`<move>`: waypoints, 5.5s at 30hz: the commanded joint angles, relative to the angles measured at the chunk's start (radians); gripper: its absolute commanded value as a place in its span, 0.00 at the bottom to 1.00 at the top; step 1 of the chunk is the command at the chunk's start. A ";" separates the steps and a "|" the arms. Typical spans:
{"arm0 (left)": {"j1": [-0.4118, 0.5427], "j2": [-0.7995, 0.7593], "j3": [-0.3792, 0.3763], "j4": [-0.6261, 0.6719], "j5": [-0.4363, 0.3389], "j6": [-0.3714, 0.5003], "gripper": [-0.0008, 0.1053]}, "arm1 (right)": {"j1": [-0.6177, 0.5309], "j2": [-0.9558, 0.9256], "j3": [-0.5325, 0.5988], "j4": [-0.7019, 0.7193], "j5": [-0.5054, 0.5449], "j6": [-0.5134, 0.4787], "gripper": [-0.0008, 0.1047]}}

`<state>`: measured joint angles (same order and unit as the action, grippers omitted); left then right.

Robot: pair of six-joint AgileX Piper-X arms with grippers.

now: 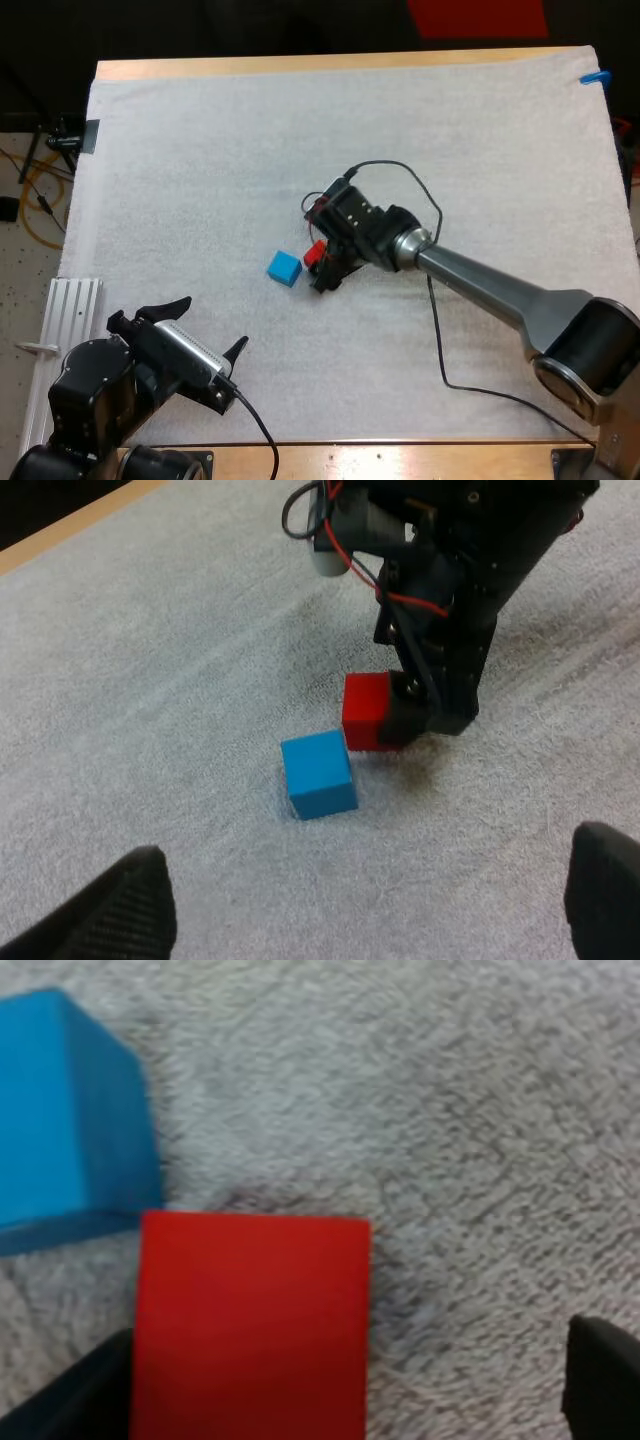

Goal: Stack red cube on blue cube

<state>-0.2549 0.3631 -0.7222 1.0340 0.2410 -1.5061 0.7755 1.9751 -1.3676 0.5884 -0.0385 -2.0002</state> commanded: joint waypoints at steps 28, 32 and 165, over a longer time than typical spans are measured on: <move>-0.003 0.002 -0.002 -0.006 -0.004 0.002 0.73 | -0.008 -0.153 -0.008 0.030 -0.070 -0.046 0.03; -0.003 0.002 -0.002 -0.006 -0.002 0.002 0.73 | 0.016 -0.165 -0.019 0.049 -0.070 -0.075 0.03; 0.335 -0.477 -0.154 0.052 0.114 -0.037 0.73 | -0.762 -1.948 0.698 0.267 -0.050 0.121 0.49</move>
<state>0.0804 -0.0168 -0.8796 1.0755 0.3502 -1.5449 0.0169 0.0378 -0.6729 0.8564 -0.0741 -1.8847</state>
